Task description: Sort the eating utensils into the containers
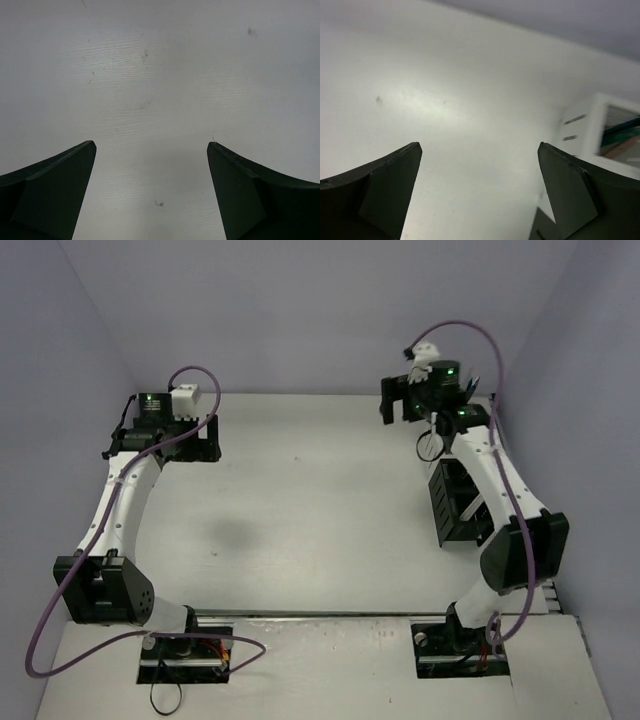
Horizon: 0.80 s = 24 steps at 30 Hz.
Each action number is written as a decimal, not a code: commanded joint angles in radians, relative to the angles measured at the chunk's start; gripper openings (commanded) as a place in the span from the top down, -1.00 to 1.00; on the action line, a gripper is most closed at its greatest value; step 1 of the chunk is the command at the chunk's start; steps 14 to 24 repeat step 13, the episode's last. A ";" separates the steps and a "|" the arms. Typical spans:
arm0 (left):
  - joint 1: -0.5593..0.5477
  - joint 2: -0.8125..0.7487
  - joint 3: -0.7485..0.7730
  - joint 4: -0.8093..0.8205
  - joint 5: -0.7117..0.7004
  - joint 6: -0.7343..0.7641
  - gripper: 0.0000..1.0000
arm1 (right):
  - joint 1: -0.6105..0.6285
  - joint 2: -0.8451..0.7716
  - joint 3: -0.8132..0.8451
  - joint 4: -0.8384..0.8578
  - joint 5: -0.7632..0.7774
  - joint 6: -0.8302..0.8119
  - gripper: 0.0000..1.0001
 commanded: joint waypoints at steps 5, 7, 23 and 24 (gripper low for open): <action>0.003 -0.012 -0.101 0.047 -0.076 0.055 -0.83 | 0.076 0.056 -0.092 0.124 0.092 0.122 -1.00; 0.003 -0.014 -0.118 0.057 -0.075 0.059 -0.83 | 0.090 0.053 -0.119 0.139 0.112 0.124 -1.00; 0.003 -0.011 -0.130 0.062 -0.048 0.059 -0.83 | 0.148 0.023 -0.171 0.153 0.148 0.110 -1.00; 0.003 -0.011 -0.130 0.062 -0.048 0.059 -0.83 | 0.148 0.023 -0.171 0.153 0.148 0.110 -1.00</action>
